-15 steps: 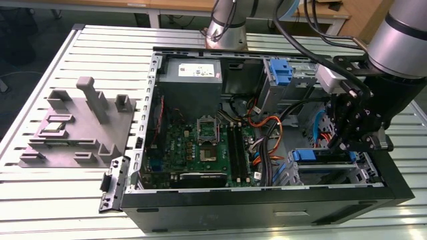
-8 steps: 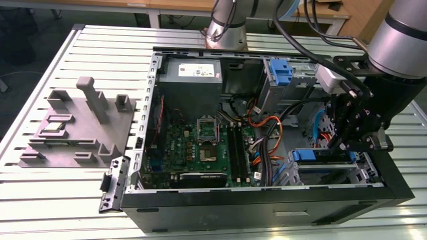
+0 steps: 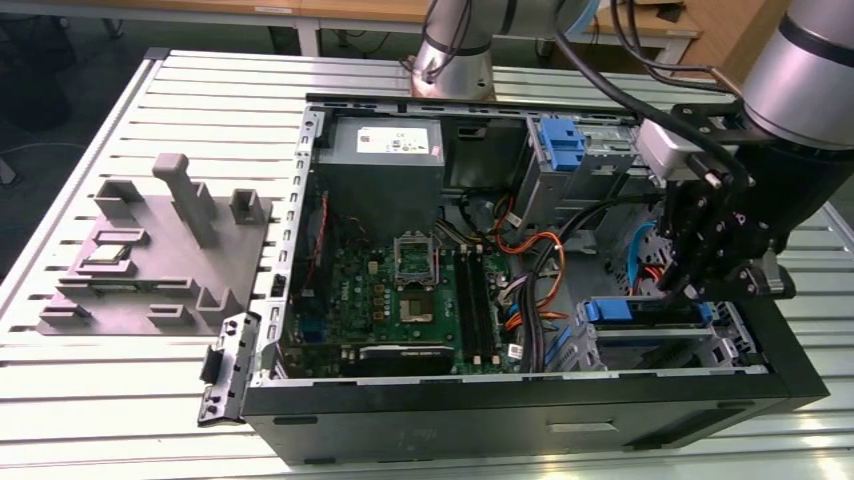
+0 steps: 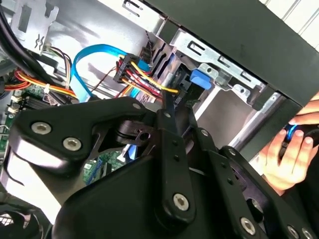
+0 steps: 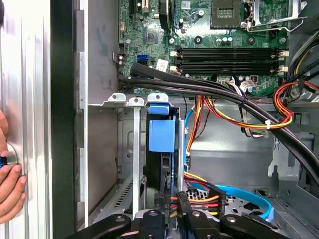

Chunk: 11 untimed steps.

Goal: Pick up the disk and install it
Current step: 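Insert the first disk wire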

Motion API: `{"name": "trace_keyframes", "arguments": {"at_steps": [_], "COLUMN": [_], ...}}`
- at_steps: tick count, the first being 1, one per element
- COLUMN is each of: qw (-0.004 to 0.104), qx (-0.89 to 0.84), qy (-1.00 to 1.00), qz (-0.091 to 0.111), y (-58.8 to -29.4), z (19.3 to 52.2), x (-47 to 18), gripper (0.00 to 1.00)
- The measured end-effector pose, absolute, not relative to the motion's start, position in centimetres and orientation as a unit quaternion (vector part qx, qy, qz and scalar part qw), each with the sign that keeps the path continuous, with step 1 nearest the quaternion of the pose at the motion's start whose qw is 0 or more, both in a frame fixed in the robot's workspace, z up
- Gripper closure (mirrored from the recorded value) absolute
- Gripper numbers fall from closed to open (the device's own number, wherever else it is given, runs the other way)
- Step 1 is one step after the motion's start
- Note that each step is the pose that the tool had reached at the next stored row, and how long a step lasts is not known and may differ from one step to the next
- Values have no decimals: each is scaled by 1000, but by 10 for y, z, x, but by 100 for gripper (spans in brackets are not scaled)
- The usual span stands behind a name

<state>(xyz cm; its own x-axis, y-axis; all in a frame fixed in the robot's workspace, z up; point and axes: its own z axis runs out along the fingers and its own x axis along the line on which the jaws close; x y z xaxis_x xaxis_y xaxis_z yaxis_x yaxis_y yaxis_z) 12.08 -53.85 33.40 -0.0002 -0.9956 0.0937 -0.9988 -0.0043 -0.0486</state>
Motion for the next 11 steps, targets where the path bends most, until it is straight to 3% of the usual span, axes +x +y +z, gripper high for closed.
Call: {"name": "trace_keyframes", "arguments": {"at_steps": [6,8,11], "qw": [15,15,15], "qx": [707,707,707], "qy": [-705,-705,-705], "qz": [50,50,50], "y": [-538,-539,-538], "z": [338,338,338], "x": [121,121,121], "gripper": [77,90,90]}}
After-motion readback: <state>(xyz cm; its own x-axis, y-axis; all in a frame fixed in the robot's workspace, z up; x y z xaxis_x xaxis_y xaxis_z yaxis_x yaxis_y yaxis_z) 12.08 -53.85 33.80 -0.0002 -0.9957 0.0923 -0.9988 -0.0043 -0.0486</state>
